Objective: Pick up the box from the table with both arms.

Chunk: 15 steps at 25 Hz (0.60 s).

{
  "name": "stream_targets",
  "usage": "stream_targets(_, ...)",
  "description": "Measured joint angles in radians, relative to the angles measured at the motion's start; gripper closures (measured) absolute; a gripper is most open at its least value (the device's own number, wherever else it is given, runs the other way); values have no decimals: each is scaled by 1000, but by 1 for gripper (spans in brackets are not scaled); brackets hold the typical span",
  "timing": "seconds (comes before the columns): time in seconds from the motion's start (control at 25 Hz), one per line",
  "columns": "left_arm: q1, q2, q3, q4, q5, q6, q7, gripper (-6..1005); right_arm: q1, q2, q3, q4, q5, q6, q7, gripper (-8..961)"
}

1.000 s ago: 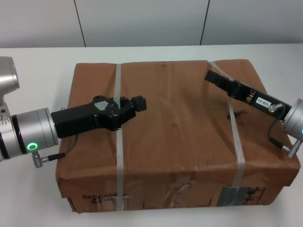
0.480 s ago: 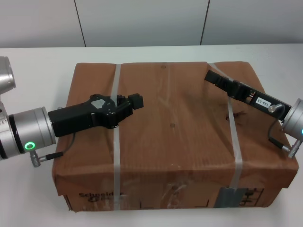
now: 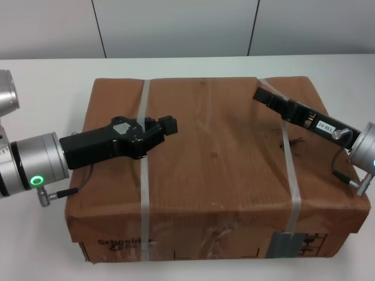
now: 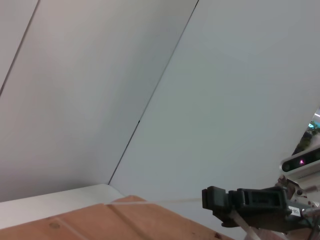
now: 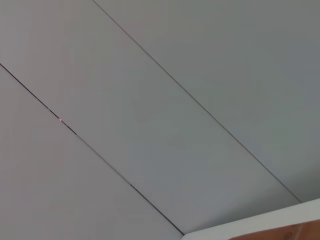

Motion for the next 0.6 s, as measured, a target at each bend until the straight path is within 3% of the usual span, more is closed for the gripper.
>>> stream_targets(0.6,0,0,-7,1,5,1,1,901,0,0,0,0,0,1,-5,914)
